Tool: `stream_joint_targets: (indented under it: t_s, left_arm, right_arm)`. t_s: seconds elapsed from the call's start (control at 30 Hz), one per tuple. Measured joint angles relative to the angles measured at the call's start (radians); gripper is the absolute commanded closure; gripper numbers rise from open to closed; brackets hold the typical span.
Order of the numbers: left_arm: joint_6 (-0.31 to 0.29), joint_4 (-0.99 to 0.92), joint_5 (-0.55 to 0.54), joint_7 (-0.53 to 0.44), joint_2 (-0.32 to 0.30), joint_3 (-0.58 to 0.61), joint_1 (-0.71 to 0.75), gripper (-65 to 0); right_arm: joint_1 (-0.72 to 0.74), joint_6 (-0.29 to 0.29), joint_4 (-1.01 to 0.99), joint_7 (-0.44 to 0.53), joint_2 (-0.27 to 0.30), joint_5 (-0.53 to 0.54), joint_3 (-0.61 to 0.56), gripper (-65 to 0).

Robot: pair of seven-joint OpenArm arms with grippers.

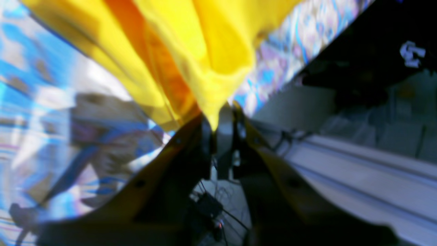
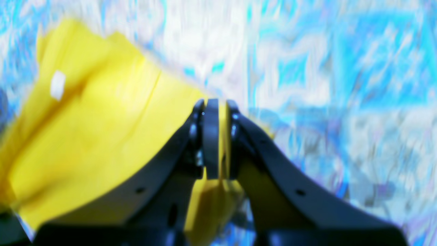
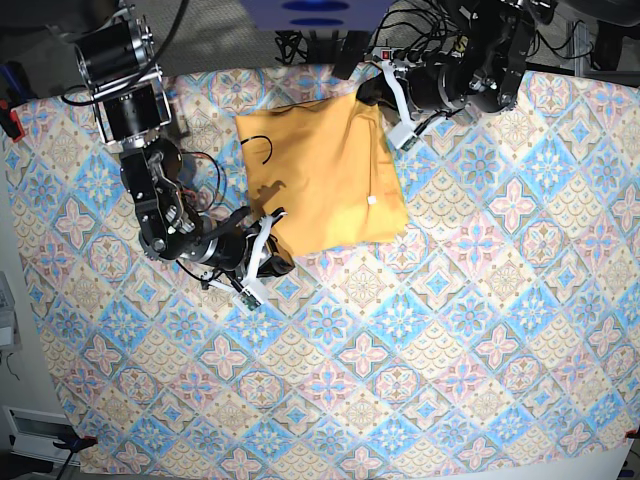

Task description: Fold the T-shirt properly

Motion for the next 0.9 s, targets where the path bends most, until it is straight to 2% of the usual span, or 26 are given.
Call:
stream_joint_targets:
  t_s: [0.2, 0.3, 0.47, 0.53, 0.6, 0.73, 0.9]
  left_arm:
    - [0.004, 0.02, -0.002, -0.003, 0.002, 0.031, 0.016, 0.0]
    - [0.004, 0.023, -0.002, -0.002, -0.004, 0.027, 0.041, 0.0]
    - [0.004, 0.024, -0.006, -0.005, -0.004, -0.114, 0.05, -0.4]
    - [0.005, 0.04, -0.003, 0.001, -0.007, -0.167, 0.054, -4.5]
    - [0.005, 0.066, 0.001, 0.006, -0.006, -0.191, 0.06, -12.4]
    - [0.003, 0.07, -0.007, 0.007, 0.002, -0.19, 0.064, -25.9]
    - [0.004, 0.07, -0.006, 0.007, 0.001, -0.192, 0.081, -39.9]
  right_arm:
    - [0.054, 0.0, -0.098, -0.005, 0.003, -0.005, 0.0, -3.4]
    - [0.068, -0.001, -0.145, 0.028, 0.002, -0.007, 0.001, -3.5]
    - [0.065, 0.002, -0.172, 0.042, 0.002, -0.009, -0.001, -3.7]
    - [0.064, 0.002, -0.172, 0.04, 0.003, -0.009, -0.001, -3.7]
    - [0.064, 0.003, -0.172, 0.041, 0.001, -0.013, -0.002, -3.7]
    - [0.064, 0.002, -0.171, 0.04, 0.002, -0.091, -0.002, -3.7]
    - [0.063, 0.003, -0.169, 0.041, 0.0, -0.102, -0.002, -3.7]
